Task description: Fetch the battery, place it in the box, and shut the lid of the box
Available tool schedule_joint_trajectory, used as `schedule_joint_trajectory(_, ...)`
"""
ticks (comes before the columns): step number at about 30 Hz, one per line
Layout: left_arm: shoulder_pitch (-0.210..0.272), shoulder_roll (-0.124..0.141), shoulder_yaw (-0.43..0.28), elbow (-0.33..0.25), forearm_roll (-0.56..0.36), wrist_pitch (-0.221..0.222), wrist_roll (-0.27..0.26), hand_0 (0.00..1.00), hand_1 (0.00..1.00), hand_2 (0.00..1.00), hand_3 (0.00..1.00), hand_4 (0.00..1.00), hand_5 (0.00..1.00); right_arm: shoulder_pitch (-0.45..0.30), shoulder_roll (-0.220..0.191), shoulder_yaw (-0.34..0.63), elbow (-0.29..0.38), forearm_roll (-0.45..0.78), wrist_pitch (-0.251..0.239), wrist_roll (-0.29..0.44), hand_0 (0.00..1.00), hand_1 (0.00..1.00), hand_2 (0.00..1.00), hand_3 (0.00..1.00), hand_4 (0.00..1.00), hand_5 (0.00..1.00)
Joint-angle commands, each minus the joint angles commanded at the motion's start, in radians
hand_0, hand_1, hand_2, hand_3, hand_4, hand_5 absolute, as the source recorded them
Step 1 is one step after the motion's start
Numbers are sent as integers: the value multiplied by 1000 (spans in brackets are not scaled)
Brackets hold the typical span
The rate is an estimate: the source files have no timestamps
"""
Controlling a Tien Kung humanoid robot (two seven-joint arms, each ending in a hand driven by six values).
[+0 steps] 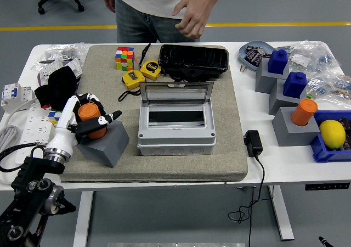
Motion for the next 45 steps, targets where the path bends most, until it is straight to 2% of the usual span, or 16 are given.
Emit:
schedule_joint_trajectory(6,-1,3,7,-21,-12,28,-9,68,51,79,100,984,2,0,1,3,0,-2,0,0,532,535,565,572,975,793)
schedule_joint_trajectory(11,-4,11,29,-64,12,73,-15,68,39,72,96,964,2,-1,2,6,0,-5,0,0,532,533,566,572,974,794)
schedule_joint_trajectory(14,-8,25,66,-94,59,120,-19,45,19,65,84,951,2,-1,1,8,0,-8,0,0,532,535,566,571,974,794)
schedule_joint_trajectory(19,-28,58,149,-141,198,215,-28,45,19,65,84,951,2,1,-1,9,0,-11,0,-1,532,535,566,571,974,794)
schedule_joint_trajectory(20,-33,64,164,-149,231,229,-29,40,2,39,47,997,2,1,-1,9,0,-11,0,-1,532,535,565,571,974,794)
schedule_joint_trajectory(23,-48,80,206,-172,325,265,-24,40,2,39,47,997,2,1,-2,10,0,-13,0,-1,532,535,565,571,974,794)
schedule_joint_trajectory(25,-61,91,242,-186,386,275,-11,40,2,39,47,997,2,1,-2,12,0,-16,0,-2,532,535,565,571,974,794)
schedule_joint_trajectory(26,-68,96,263,-191,416,276,-2,43,2,22,28,998,102,0,-3,13,0,-17,1,-2,532,534,566,571,974,793)
schedule_joint_trajectory(34,-142,114,415,-178,603,278,43,43,2,15,21,998,133,0,-3,15,0,-23,1,-2,532,534,566,571,973,792)
schedule_joint_trajectory(40,-203,119,504,-151,658,282,48,42,2,12,18,998,149,3,-5,16,0,-26,1,-2,532,534,566,570,972,792)
schedule_joint_trajectory(45,-250,116,562,-113,669,290,51,42,2,13,15,998,156,3,-6,22,0,-34,1,-7,532,534,566,570,972,791)
